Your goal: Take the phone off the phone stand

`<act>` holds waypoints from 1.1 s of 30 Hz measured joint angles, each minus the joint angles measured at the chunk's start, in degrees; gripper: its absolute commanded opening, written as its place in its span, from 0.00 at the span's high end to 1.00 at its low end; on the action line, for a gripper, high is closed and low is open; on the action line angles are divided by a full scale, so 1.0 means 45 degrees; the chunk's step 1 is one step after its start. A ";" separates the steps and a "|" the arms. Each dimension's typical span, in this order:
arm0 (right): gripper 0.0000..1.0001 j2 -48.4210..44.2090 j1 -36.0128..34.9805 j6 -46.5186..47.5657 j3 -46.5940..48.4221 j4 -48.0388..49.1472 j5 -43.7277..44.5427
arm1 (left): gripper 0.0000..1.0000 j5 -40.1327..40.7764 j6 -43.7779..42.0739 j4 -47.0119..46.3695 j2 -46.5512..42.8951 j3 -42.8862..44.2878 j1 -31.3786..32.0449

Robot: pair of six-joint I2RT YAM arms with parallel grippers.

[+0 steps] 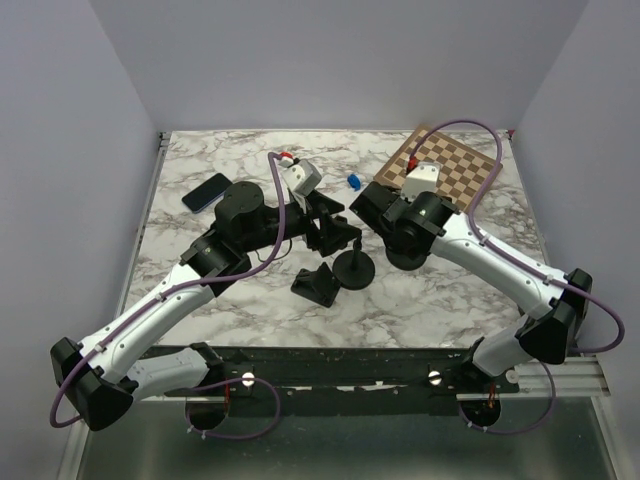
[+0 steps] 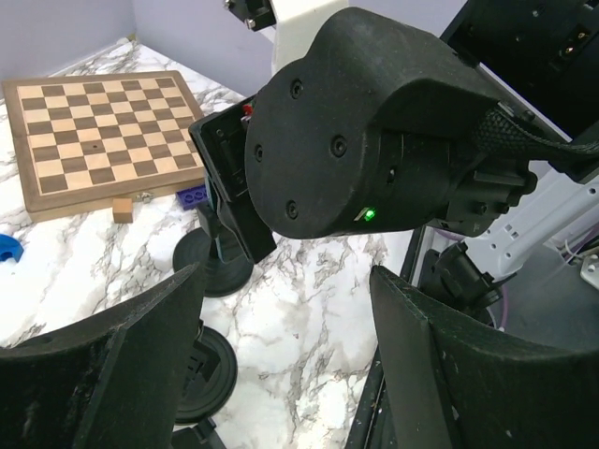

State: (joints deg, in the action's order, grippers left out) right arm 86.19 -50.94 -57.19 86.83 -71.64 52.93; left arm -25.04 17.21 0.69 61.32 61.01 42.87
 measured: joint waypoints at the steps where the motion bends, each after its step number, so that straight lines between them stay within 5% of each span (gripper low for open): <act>1: 0.00 0.0000 0.0000 -0.0058 0.0000 0.0015 0.0121 | 0.21 0.0000 0.0000 0.0000 -0.0005 0.0005 0.0000; 33: 0.13 -0.0253 0.0957 0.1559 -0.1370 0.3283 0.1797 | 0.21 0.0000 0.0092 -0.0024 -0.0291 0.0000 0.0000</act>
State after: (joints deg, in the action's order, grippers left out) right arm 85.06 -46.63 -50.17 80.66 -56.86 61.01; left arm -25.04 17.63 0.58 60.01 61.01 42.87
